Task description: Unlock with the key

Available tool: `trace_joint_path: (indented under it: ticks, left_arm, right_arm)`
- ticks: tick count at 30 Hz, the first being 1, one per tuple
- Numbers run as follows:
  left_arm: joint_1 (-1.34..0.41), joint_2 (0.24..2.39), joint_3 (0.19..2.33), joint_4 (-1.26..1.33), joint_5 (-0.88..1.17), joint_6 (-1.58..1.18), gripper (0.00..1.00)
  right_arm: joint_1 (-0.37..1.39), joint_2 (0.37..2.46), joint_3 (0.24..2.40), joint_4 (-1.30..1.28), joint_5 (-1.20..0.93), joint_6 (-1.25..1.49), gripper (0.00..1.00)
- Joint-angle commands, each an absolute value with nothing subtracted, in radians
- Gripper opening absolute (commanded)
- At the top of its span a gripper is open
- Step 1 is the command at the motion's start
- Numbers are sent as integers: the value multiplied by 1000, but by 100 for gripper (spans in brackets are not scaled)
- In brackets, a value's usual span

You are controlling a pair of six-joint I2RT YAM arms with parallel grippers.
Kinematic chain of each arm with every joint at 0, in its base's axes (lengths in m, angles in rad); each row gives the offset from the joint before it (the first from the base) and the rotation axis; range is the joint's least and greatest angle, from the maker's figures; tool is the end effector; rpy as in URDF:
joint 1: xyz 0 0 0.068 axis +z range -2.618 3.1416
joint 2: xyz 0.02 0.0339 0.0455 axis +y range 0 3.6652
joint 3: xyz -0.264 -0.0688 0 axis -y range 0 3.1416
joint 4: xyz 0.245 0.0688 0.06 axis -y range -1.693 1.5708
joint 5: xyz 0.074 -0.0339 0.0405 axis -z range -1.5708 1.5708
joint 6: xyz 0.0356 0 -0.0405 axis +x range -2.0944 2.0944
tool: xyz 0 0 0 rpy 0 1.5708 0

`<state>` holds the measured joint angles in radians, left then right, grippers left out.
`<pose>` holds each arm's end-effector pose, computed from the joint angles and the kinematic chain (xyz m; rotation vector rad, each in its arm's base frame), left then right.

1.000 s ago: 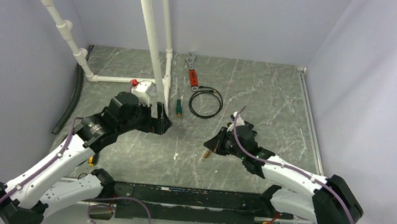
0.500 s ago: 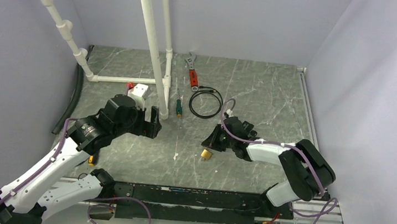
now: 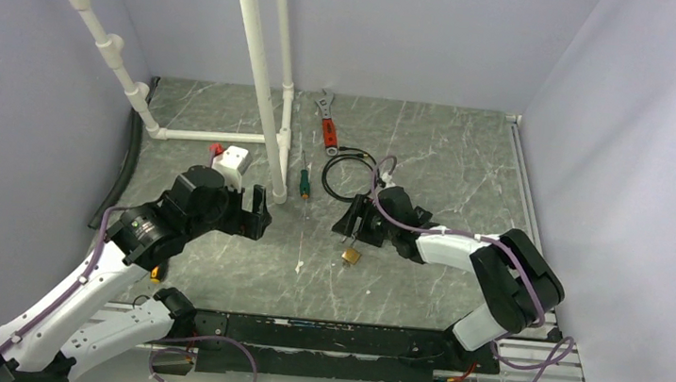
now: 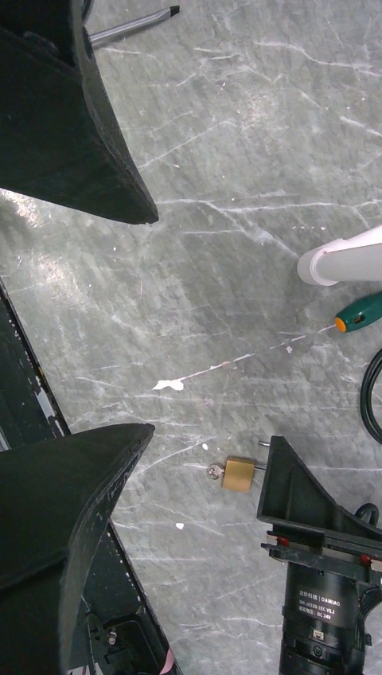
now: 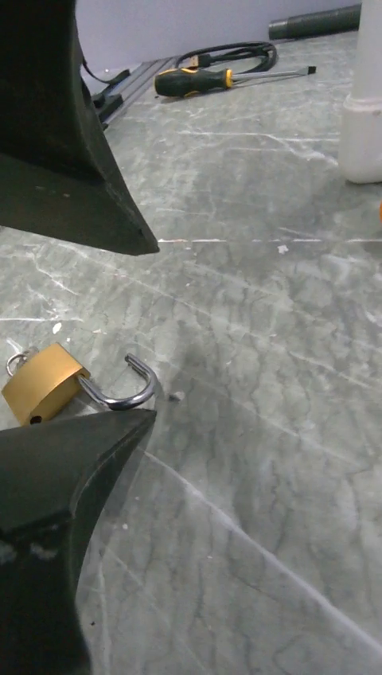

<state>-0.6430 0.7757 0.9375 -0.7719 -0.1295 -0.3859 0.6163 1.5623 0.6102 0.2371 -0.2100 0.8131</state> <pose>0.1254 -0.0882 0.3344 0.2091 2.1997 -0.4415 0.2331 0.1742 0.1414 0.1242 2.4643 0.9329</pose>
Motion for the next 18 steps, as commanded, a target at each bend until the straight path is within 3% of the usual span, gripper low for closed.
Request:
trace_joint_path:
  ticks: [1,11,18]
  left_arm:
    - [-636,764,939,-755,-131,-368,99]
    - [-630,761,934,-755,-128,-361,99]
    - [-626,752,932,-752,-139,-356,99]
  right_arm:
    - [609,1540,632,203,-148,751,78]
    - [607,1358,658,86,-28,654,92]
    - [631,1091,584,143,91,565,99]
